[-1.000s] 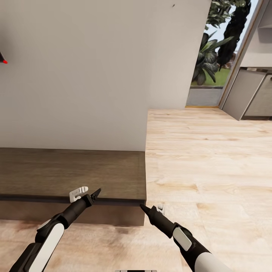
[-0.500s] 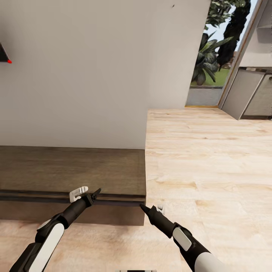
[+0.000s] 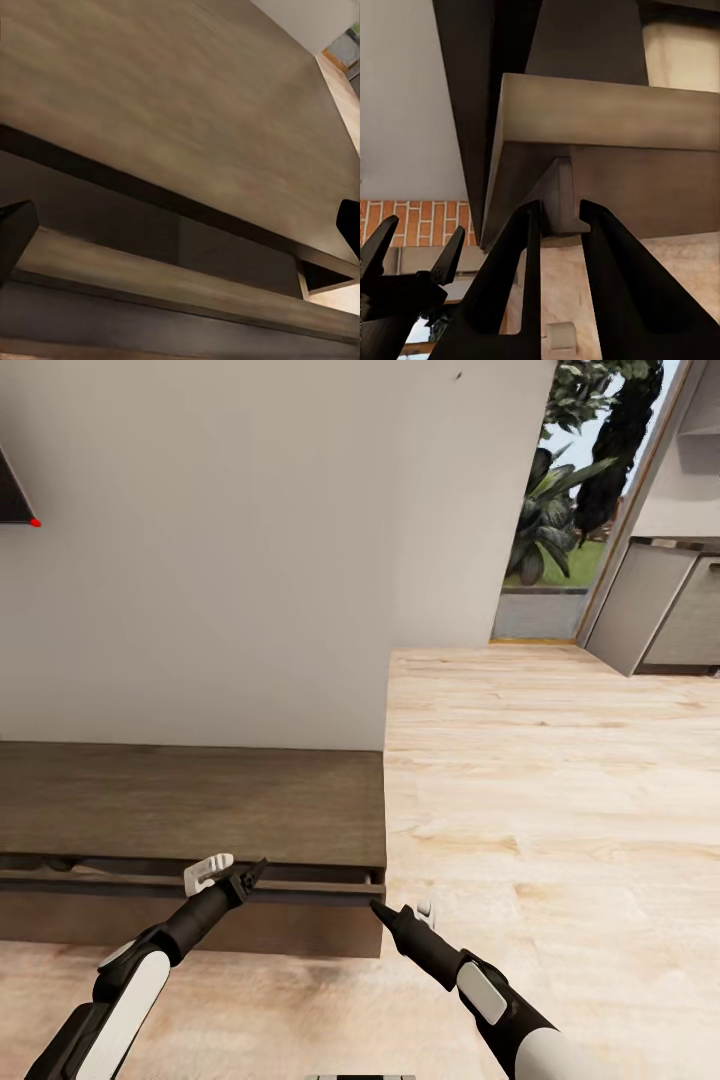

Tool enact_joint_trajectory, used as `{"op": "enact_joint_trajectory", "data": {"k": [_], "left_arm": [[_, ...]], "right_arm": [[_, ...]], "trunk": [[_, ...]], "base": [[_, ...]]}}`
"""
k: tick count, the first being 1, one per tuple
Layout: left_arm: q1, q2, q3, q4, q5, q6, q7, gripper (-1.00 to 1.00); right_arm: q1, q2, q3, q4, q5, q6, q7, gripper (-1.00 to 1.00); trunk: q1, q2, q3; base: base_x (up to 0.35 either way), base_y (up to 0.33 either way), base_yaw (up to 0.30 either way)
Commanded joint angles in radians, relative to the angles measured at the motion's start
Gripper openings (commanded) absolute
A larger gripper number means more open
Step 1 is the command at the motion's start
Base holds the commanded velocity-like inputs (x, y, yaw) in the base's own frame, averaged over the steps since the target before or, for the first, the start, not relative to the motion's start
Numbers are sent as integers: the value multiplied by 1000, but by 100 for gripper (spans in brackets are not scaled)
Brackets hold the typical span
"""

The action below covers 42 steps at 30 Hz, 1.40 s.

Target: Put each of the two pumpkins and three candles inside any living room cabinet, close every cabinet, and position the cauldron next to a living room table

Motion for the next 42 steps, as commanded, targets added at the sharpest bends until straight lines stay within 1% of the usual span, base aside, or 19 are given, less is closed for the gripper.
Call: {"op": "enact_joint_trajectory", "data": {"k": [1, 13, 24, 34, 42], "left_arm": [[0, 1, 0, -1, 7, 4, 0, 100], [0, 1, 0, -7, 7, 4, 0, 100], [24, 2, 0, -34, 7, 5, 0, 100], [27, 2, 0, -54, 7, 6, 0, 100], [86, 2, -2, -137, 7, 14, -1, 100]], "right_arm": [[-1, 0, -2, -10, -31, 20, 6, -100], [-1, 1, -2, -10, -31, 20, 7, -100], [-1, 2, -2, -10, -31, 20, 7, -100], [-1, 2, -2, -10, -31, 20, 7, -100], [-1, 2, -2, -10, -31, 20, 7, -100]], "trunk": [[0, -1, -1], [0, -1, -1], [0, -1, -1], [0, -1, -1], [0, -1, -1]], "base": [[-43, 0, 0], [-27, 0, 0], [-1, 0, 0], [0, 0, 0], [0, 0, 0]]}}
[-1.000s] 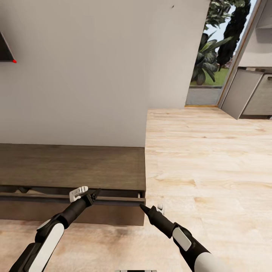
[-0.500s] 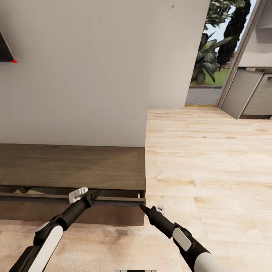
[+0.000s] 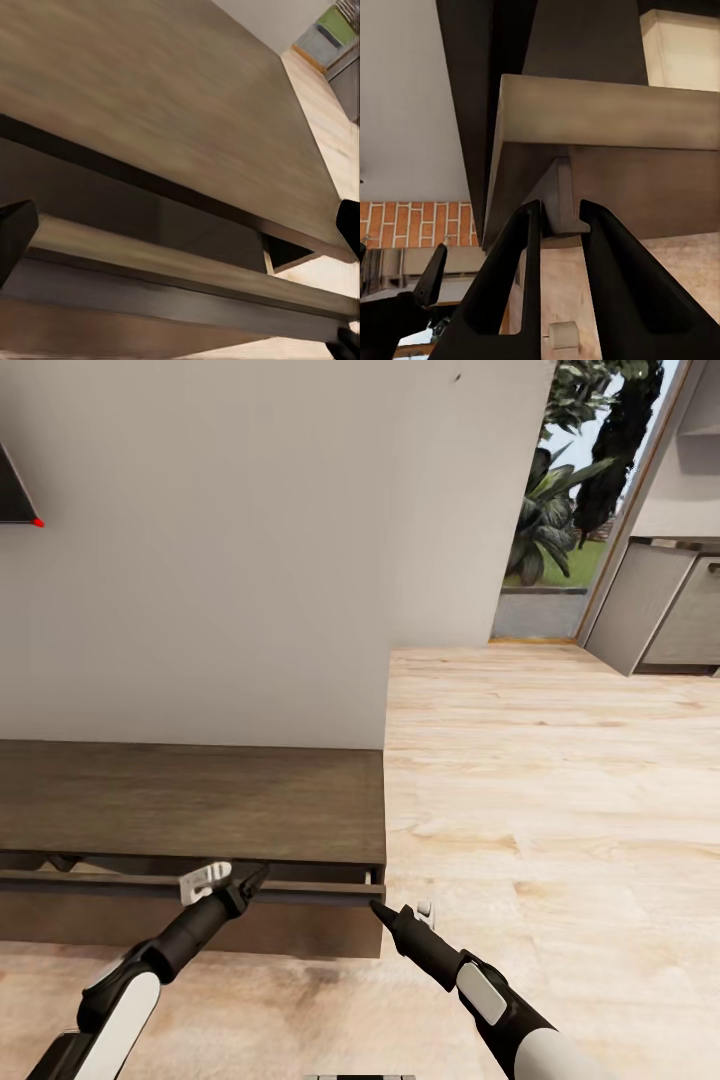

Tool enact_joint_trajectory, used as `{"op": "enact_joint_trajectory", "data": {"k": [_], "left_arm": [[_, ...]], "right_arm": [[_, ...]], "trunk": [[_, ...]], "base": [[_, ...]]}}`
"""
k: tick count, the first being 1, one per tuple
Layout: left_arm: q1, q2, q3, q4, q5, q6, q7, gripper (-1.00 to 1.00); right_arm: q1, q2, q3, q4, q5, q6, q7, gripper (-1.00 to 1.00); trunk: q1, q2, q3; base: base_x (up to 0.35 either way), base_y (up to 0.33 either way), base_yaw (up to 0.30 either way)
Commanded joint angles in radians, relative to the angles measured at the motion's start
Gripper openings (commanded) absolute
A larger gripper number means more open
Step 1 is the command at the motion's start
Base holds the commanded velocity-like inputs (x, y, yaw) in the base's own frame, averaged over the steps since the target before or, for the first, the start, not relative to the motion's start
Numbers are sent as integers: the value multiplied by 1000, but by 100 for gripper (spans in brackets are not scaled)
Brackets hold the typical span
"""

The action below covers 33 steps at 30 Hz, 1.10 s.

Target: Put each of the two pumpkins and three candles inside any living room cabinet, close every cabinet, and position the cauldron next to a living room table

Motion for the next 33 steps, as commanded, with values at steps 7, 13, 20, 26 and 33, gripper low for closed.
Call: {"op": "enact_joint_trajectory", "data": {"k": [7, 13, 20, 26, 33], "left_arm": [[17, 2, -11, -28, 8, 9, -40, 100], [25, 2, -12, -38, 8, 11, -71, 100], [28, 3, -12, -44, 8, 11, -76, 100], [30, 4, -12, -44, 8, 11, -113, 100], [41, 4, -12, -44, 8, 11, -124, 100]], "right_arm": [[-1, 0, 2, -14, -27, 19, 6, -100], [-1, 0, 2, -14, -27, 20, 6, -100], [-1, 0, 3, -14, -27, 20, 6, -100], [-1, 0, 2, -14, -27, 20, 6, -100], [-1, 0, 2, -14, -27, 20, 6, -100]], "trunk": [[0, 0, -1], [0, 0, -1], [0, 0, -1], [0, 0, -1], [0, 0, -1]], "base": [[-2, 0, 0], [-151, 0, 0], [-73, 0, 0], [-102, 0, 0], [-101, 0, 0]]}}
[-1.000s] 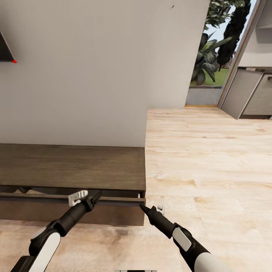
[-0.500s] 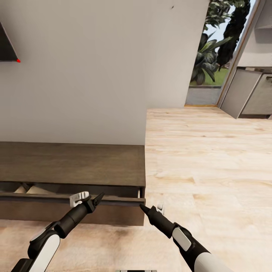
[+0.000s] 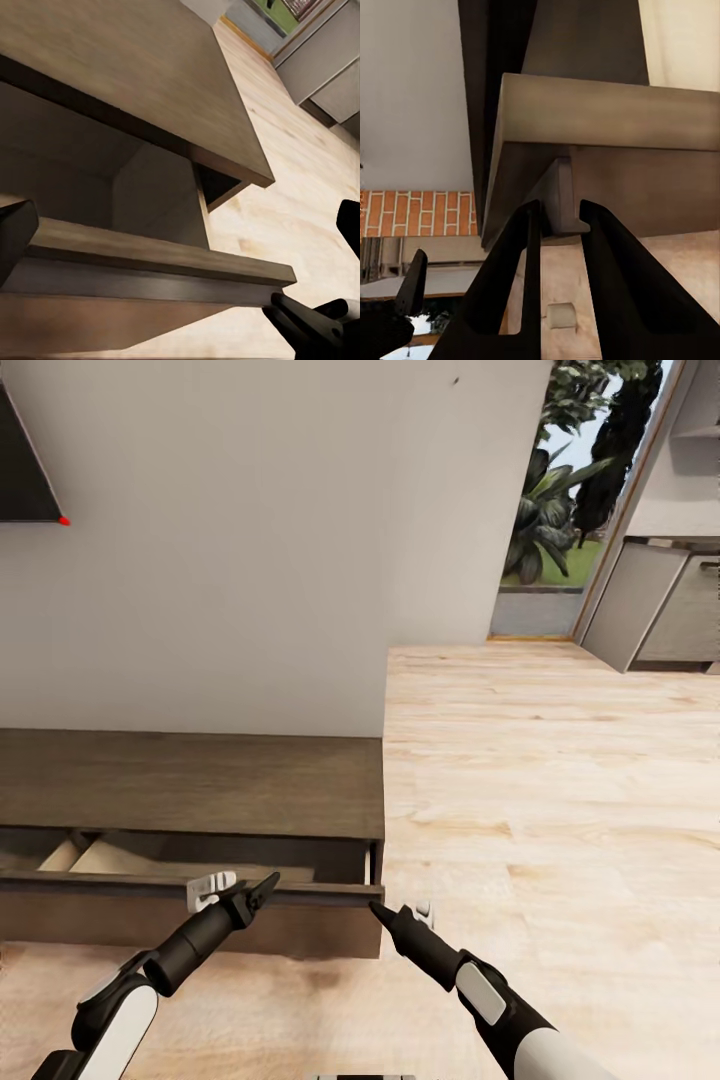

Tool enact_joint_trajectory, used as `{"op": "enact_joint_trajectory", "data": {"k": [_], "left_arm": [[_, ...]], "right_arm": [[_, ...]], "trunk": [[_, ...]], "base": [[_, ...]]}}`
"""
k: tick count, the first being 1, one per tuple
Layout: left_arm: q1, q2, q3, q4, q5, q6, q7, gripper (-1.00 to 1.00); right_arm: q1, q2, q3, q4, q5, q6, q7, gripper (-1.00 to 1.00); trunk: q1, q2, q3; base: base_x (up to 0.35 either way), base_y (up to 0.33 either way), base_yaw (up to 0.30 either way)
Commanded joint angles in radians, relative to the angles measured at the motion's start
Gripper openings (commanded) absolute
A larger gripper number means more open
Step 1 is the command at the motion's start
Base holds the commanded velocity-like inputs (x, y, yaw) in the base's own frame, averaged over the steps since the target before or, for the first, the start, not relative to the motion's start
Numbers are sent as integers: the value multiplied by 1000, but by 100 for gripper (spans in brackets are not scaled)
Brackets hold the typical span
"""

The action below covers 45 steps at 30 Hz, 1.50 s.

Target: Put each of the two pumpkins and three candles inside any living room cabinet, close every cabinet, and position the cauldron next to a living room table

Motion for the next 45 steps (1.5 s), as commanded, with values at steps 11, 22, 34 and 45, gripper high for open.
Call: {"op": "enact_joint_trajectory", "data": {"k": [11, 22, 34, 45], "left_arm": [[1, 0, 0, 1, 9, 5, -1, 100], [1, 0, 0, 2, 9, 5, -1, 100], [1, 0, 0, 3, 9, 4, -1, 100], [1, 0, 0, 3, 9, 4, 0, 100]], "right_arm": [[-1, -1, -2, -12, -32, 20, 6, -100], [-1, -1, 3, -12, -32, 20, 6, -100], [-1, -1, 3, -13, -32, 20, 8, -100], [-1, -1, 3, -13, -32, 20, 8, -100]], "trunk": [[-1, -1, -1], [-1, -1, -1], [-1, -1, -1], [-1, -1, -1]], "base": [[-88, 0, 0], [-109, 0, 0], [-75, 0, 0], [-66, 0, 0]]}}
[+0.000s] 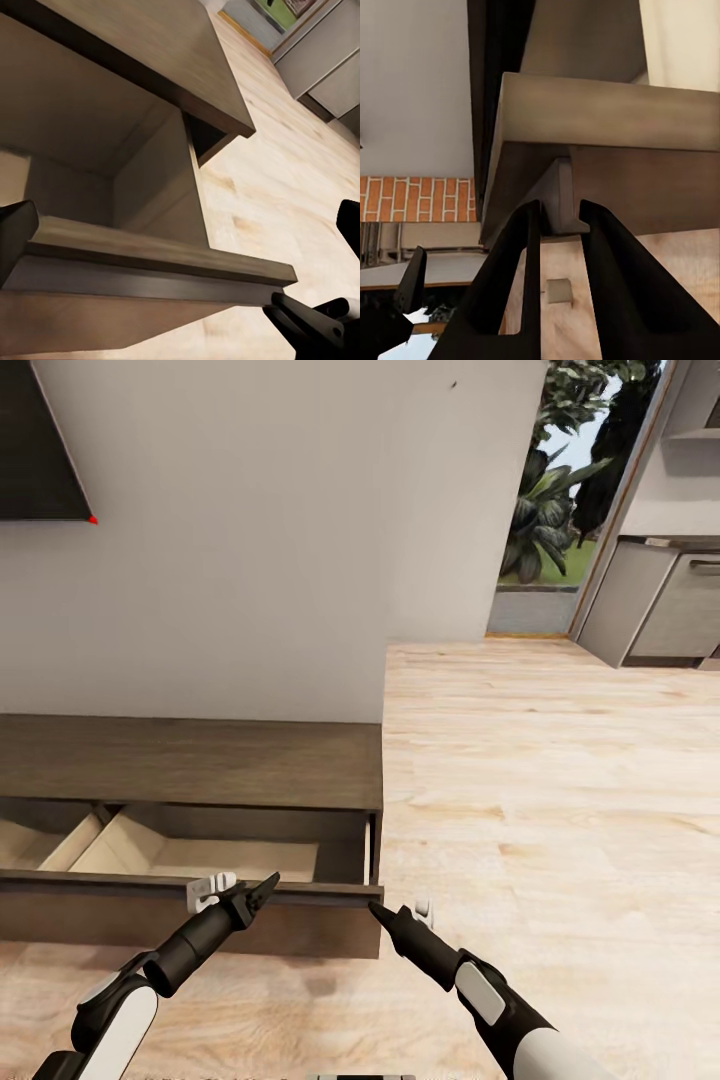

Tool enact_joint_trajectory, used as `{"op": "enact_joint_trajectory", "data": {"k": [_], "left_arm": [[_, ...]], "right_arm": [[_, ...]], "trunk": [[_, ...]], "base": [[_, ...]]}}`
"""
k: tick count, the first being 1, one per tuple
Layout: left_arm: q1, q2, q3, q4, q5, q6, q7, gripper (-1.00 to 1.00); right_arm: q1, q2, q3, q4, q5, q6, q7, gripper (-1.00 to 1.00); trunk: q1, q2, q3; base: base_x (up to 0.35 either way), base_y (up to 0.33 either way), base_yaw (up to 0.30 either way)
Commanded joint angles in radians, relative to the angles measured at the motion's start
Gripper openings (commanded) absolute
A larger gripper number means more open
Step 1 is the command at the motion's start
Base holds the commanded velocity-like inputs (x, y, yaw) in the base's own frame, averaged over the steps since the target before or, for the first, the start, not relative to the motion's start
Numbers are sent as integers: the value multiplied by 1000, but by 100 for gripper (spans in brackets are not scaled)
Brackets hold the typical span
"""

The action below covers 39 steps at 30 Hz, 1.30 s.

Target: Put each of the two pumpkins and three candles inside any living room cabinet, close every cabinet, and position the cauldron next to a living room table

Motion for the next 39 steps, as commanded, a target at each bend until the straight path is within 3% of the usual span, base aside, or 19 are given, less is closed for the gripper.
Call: {"op": "enact_joint_trajectory", "data": {"k": [1, 39], "left_arm": [[0, 1, 0, -1, 9, 6, 0, 100], [0, 1, 0, -1, 9, 6, 1, 100]], "right_arm": [[-1, -1, -6, -8, -35, 19, 13, -100], [-1, -1, -6, -8, -35, 19, 15, -100]], "trunk": [[-1, -1, -1], [-1, -1, -1]], "base": [[-44, 0, 0], [-30, 0, 0]]}}
